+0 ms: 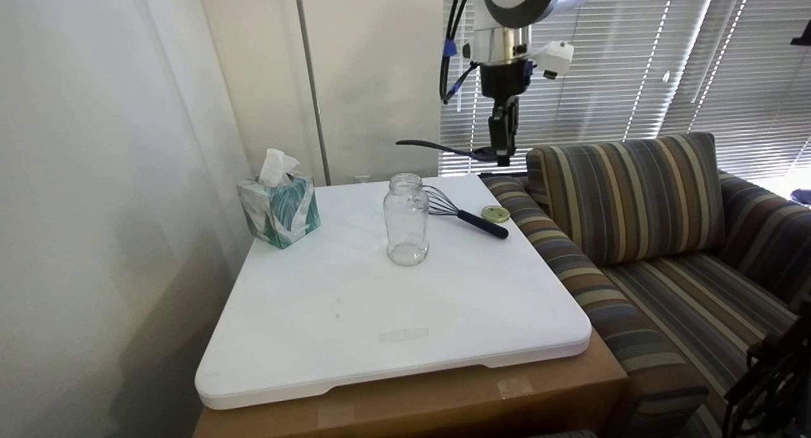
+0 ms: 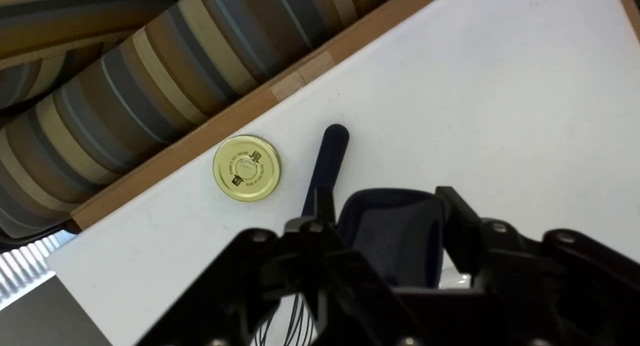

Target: Move the whisk to the right, remove the spoon from the cup and put it beside the whisk

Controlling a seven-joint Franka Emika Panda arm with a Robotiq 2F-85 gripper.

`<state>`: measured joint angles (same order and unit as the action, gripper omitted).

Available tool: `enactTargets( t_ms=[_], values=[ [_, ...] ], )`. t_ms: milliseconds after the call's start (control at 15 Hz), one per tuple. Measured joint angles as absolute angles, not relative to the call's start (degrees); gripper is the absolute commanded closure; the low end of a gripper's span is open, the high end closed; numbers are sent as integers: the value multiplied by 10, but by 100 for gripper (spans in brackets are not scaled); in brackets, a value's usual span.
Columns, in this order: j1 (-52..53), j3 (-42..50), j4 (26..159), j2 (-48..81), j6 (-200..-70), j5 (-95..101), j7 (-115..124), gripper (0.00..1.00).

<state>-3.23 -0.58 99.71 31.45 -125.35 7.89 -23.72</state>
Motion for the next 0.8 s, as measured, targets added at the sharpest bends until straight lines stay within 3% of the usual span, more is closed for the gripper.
enactTargets(
  t_ms=[267, 333, 667, 733, 800],
  values=[
    [-57, -18, 998, 293, -1233, 79, -381, 73],
    [-61, -21, 998, 290, -1231, 79, -415, 48],
    [-66, -27, 998, 287, -1226, 79, -484, 48],
    [-66, -28, 998, 287, -1226, 79, -485, 73],
    [-66, -28, 998, 287, -1226, 79, -485, 73]
  ],
)
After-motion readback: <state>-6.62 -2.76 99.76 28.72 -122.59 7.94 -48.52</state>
